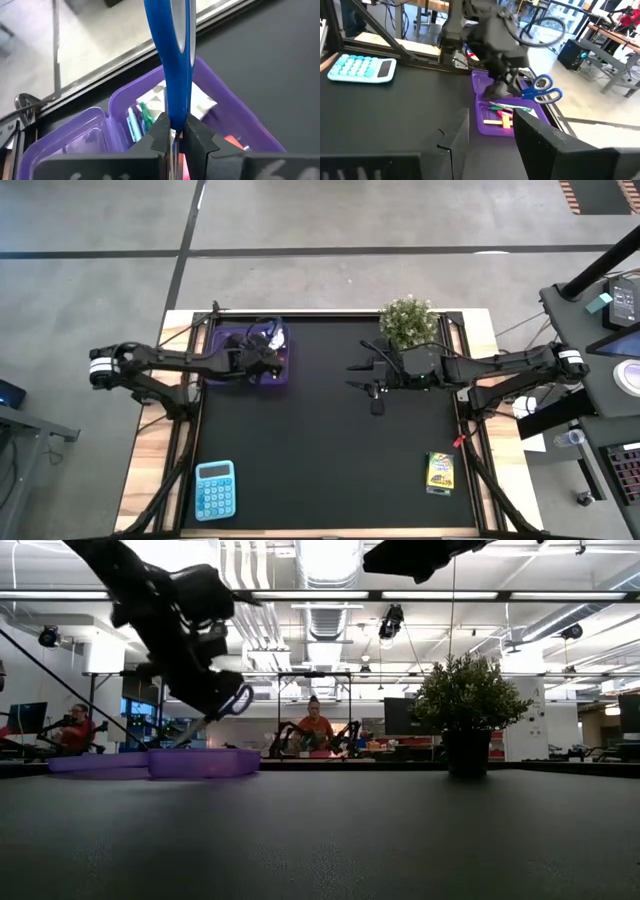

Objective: Pack school essentials
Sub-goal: Put the blue scissors into the purple box

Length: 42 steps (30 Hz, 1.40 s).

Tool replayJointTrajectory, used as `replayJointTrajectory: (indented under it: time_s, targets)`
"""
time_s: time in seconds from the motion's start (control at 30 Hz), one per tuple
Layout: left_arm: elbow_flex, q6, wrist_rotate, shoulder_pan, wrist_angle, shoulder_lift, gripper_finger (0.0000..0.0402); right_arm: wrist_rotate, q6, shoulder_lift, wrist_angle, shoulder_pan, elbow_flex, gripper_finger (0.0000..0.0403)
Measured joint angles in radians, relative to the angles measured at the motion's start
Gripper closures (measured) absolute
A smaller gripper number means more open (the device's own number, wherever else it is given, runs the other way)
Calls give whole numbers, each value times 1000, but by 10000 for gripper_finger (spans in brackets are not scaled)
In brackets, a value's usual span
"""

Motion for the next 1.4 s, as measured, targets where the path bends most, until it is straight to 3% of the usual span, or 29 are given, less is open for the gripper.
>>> replayJointTrajectory:
  time_s: [0.33, 0.63, 1.2, 1.4]
  targets:
    - [98, -54, 37, 82, -127, 140, 392, 0, -43, 7, -5, 0, -11, 266]
    - [152, -54, 37, 94, -177, 228, 367, 0, -55, 7, -28, 0, -12, 266]
    - [151, -54, 66, 96, -174, 252, 359, 0, -52, 7, -27, 0, -12, 266]
    - [150, -53, 92, 99, -174, 252, 312, 0, -53, 7, -27, 0, -12, 266]
